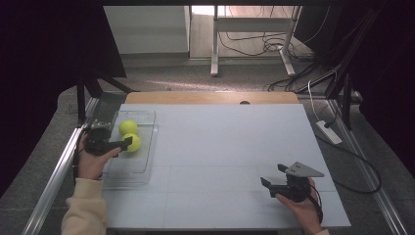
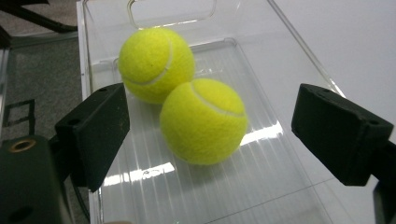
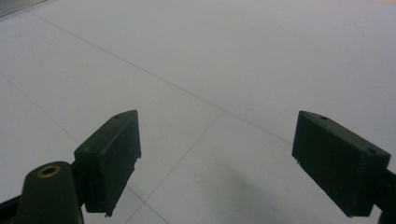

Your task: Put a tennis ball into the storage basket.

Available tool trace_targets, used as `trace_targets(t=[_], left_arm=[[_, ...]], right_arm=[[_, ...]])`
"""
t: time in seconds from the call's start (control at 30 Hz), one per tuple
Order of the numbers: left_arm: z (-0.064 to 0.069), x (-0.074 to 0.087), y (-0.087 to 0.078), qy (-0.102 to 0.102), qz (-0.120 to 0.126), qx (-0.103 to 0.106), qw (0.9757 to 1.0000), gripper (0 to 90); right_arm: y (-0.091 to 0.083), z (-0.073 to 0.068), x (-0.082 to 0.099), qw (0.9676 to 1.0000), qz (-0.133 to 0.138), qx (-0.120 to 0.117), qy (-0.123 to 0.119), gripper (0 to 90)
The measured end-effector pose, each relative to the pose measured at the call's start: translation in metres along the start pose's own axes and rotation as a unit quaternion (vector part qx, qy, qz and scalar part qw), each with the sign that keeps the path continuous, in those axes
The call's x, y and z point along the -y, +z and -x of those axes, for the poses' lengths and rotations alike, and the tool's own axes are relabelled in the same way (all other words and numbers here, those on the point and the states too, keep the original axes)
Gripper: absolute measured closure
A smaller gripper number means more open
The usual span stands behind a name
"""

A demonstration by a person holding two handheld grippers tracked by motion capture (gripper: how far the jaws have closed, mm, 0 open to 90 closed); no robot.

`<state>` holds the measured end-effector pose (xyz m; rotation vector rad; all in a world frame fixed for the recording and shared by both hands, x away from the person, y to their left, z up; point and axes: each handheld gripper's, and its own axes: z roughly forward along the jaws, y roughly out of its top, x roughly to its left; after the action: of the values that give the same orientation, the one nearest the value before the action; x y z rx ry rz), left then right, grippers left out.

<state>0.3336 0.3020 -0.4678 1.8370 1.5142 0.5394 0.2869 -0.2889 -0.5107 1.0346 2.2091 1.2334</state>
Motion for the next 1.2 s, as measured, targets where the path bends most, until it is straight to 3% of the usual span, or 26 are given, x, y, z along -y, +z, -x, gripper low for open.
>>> trace_targets(t=[0.33, 0.43, 0.5, 0.6, 0.7, 0.83, 0.97, 1.2], left_arm=[[0.007, -0.001, -0.006, 0.015, 0.033, 0.048, 0.9982, 13.9], [0.009, -0.001, -0.008, 0.022, 0.039, 0.051, 0.9977, 14.1], [0.014, 0.0, -0.009, 0.024, 0.047, 0.072, 0.996, 14.0], [0.018, 0.001, -0.01, 0.026, 0.051, 0.084, 0.9948, 14.0], [0.025, 0.003, -0.01, 0.039, 0.056, 0.086, 0.994, 14.0], [0.033, 0.007, -0.01, 0.052, 0.056, 0.104, 0.9917, 13.6], [0.038, 0.012, -0.01, 0.053, 0.06, 0.112, 0.9905, 13.5], [0.05, 0.023, -0.014, 0.078, 0.067, 0.118, 0.9878, 13.3]], right_arm=[[0.002, 0.001, -0.001, 1.0, 0.0, -0.003, 0.0, 15.1], [0.002, 0.002, 0.0, 1.0, 0.001, -0.004, 0.002, 15.1], [0.002, 0.002, 0.0, 1.0, 0.002, -0.004, 0.004, 15.0], [0.002, 0.003, 0.0, 1.0, 0.003, -0.006, 0.006, 15.0], [0.002, 0.005, 0.001, 0.9999, 0.002, -0.007, 0.008, 15.0], [0.0, 0.008, 0.002, 0.9999, 0.003, -0.006, 0.013, 15.1], [-0.002, 0.009, 0.004, 0.9999, 0.004, -0.005, 0.014, 15.1], [-0.007, 0.011, 0.006, 0.9998, 0.007, -0.001, 0.018, 15.1]])
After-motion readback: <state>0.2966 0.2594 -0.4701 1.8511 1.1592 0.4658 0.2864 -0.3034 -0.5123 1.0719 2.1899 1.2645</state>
